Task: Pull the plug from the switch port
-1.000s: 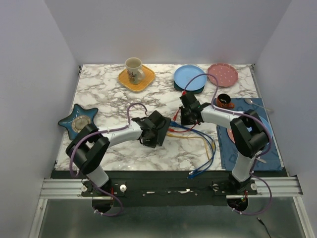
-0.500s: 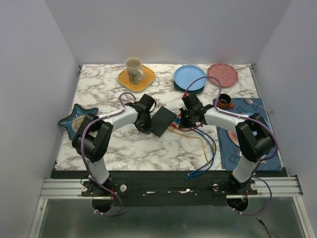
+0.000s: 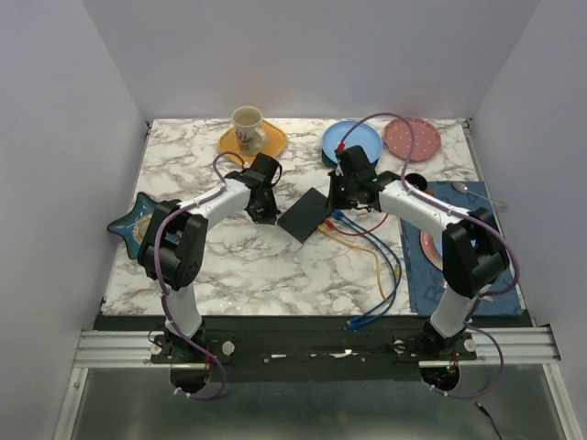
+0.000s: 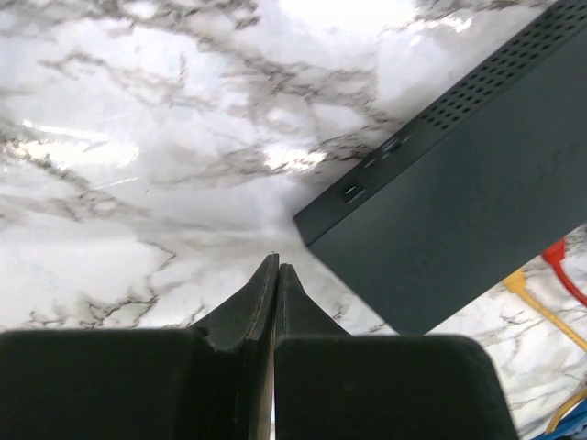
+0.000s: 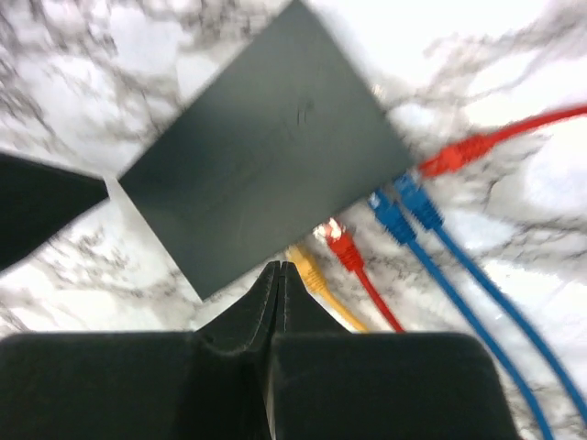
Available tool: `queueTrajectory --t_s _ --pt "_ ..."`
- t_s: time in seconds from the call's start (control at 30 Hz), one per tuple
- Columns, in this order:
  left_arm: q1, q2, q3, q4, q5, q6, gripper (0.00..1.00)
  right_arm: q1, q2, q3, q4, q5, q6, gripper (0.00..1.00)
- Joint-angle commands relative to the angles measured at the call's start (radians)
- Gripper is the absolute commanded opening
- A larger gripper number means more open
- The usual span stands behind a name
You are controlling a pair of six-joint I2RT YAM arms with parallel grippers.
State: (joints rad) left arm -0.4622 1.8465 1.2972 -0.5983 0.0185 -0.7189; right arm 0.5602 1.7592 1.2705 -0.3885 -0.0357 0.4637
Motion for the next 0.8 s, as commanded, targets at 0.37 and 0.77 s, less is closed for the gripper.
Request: queueTrajectory --t_s 0.37,0.77 --pt "-0.104 -0.076 -0.242 0.198 0.187 -0.106 0.09 -0.186 0.105 -0.011 -0.081 0.083 -0.031 0.06" --pt "-0.121 0.006 -0.210 0.255 0.262 -0.129 0.10 -0.183 0.135 -0.137 -0.059 -0.029 -0.036 0.06"
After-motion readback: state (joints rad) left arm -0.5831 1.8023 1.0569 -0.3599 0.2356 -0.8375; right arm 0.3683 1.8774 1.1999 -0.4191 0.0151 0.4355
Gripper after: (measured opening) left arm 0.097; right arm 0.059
